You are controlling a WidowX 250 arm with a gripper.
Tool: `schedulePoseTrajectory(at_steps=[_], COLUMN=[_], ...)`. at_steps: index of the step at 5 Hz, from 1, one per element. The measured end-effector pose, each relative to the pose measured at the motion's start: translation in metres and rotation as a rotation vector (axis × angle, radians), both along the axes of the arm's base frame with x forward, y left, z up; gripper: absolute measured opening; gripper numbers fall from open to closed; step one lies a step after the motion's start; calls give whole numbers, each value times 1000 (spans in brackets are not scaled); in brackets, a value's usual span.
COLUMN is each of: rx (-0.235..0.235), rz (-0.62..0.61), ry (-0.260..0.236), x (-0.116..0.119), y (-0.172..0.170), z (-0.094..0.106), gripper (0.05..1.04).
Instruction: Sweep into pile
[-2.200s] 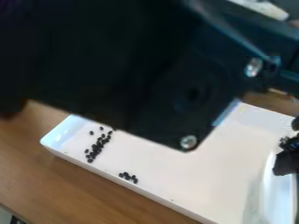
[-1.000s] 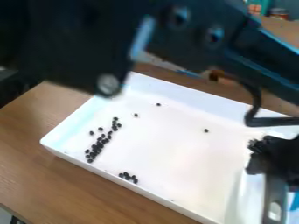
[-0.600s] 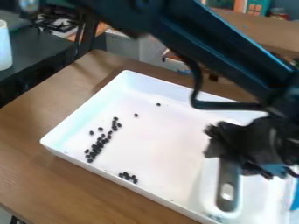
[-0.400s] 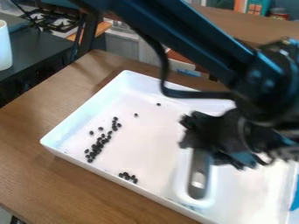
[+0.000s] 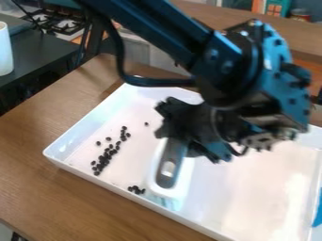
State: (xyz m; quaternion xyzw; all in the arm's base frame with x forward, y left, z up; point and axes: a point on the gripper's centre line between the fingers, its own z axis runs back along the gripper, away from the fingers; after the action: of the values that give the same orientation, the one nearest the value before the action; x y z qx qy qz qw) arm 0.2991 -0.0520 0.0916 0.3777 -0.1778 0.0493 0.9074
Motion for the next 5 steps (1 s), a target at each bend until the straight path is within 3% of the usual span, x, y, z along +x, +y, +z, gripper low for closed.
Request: schedulePoseTrajectory(at_steps=[2,3,4,5], rx=[64,1,-142,-204], rz=[-61,-47,-72,-98], ry=[-12,-38,-90,-109], x=[-1,-1,5,8], y=[33,24,-24,-67], z=[-7,4,38,50], gripper=[494,494,494,494])
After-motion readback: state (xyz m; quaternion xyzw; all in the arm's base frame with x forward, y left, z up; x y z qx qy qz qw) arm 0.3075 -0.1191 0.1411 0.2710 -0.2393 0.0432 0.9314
